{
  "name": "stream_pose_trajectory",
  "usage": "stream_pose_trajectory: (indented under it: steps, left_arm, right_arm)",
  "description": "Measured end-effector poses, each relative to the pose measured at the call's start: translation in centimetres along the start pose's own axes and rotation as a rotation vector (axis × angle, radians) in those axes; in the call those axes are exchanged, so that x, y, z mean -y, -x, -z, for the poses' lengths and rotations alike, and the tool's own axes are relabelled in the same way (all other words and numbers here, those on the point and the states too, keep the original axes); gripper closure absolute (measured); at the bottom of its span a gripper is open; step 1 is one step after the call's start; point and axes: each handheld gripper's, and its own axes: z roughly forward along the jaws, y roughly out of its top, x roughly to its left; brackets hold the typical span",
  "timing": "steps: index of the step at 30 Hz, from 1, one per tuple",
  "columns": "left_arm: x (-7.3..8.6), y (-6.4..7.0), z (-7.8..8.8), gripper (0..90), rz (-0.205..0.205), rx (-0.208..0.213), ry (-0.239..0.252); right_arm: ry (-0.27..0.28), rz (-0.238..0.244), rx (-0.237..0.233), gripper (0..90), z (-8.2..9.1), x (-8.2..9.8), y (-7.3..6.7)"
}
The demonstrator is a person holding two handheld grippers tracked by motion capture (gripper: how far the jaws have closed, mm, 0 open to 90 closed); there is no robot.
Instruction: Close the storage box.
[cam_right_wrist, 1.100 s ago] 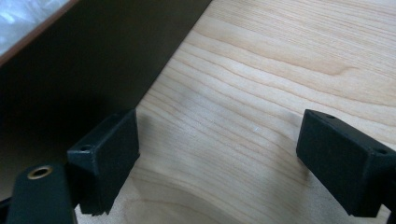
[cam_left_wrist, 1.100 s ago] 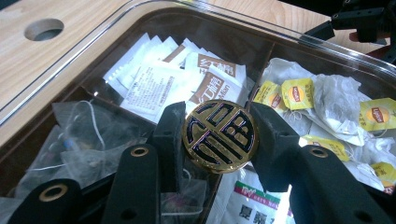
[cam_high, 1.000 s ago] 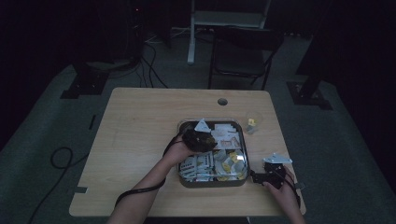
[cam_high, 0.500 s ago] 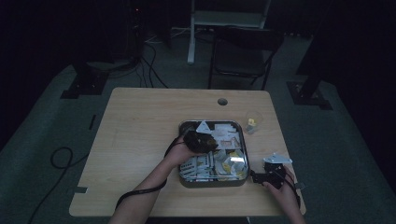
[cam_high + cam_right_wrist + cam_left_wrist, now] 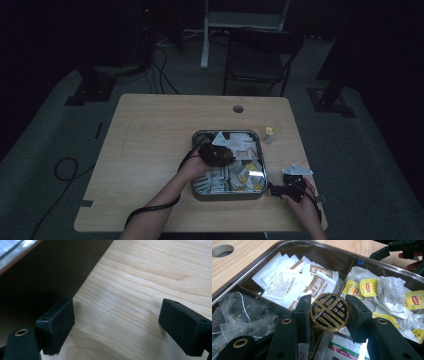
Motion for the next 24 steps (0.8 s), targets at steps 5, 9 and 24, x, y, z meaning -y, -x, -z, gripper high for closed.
stream_pose_trajectory:
  steps: [5, 9, 24]
  left_arm:
    - [0.0, 0.1, 0.0, 59.4, 0.002, -0.005, 0.003]
    - [0.1, 0.0, 0.1, 58.5, 0.015, 0.001, 0.008]
    - [0.6, -2.1, 3.2, 12.9, 0.127, -0.086, 0.1]
  right_arm:
    - [0.0, 0.0, 0.0, 12.7, 0.0, 0.0, 0.0]
    - [0.0, 0.0, 0.0, 12.7, 0.0, 0.0, 0.0]
    - [0.0, 0.001, 0.0, 12.7, 0.0, 0.0, 0.0]
